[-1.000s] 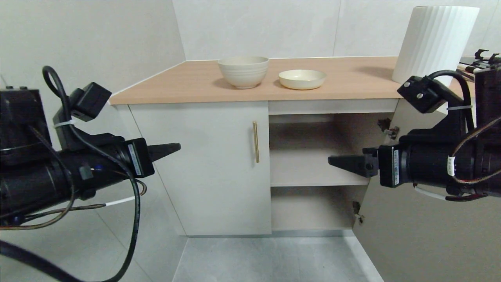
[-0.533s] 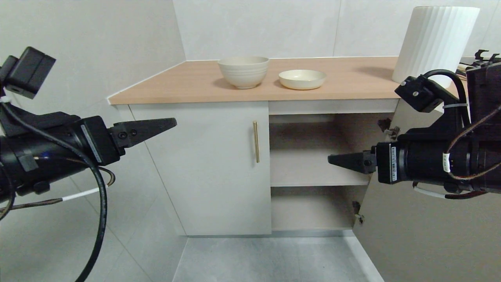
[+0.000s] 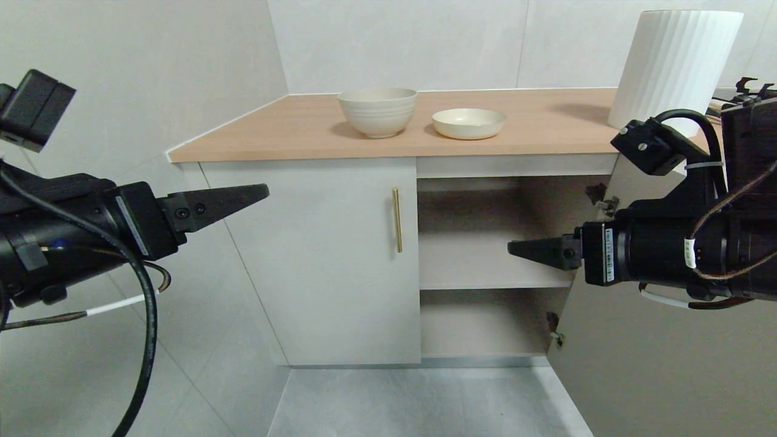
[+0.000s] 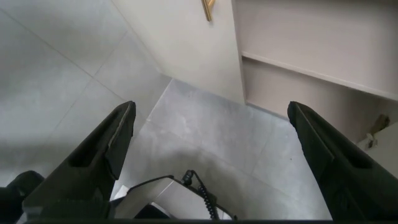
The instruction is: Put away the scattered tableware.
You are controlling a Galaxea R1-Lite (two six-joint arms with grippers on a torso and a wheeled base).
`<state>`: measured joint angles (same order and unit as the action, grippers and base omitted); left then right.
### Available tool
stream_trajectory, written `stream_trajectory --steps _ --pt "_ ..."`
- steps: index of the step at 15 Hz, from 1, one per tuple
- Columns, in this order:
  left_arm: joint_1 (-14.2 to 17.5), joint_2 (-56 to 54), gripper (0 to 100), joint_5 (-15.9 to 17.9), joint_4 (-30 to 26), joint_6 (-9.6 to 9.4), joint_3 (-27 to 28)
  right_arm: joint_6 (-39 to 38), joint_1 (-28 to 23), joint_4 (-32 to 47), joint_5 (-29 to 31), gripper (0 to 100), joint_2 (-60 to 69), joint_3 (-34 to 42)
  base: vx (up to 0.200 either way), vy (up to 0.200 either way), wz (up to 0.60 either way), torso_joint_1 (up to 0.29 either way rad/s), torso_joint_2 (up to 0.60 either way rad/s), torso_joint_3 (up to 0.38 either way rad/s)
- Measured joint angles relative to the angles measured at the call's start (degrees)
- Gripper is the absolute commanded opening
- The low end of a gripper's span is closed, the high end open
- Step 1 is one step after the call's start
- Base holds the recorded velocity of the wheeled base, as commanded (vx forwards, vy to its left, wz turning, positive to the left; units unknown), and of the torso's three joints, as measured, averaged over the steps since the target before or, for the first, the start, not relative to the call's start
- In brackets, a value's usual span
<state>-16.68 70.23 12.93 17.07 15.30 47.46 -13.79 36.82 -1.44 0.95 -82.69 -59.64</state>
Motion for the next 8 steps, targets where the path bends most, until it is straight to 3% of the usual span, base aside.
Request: stream_trajectory --steps 8 --pt "0.0 0.11 100 -0.02 -0.6 -0.04 0.0 0.0 -0.02 0.11 0.02 100 0.17 0.05 0.2 0.0 0.0 0.002 0.0 0.003"
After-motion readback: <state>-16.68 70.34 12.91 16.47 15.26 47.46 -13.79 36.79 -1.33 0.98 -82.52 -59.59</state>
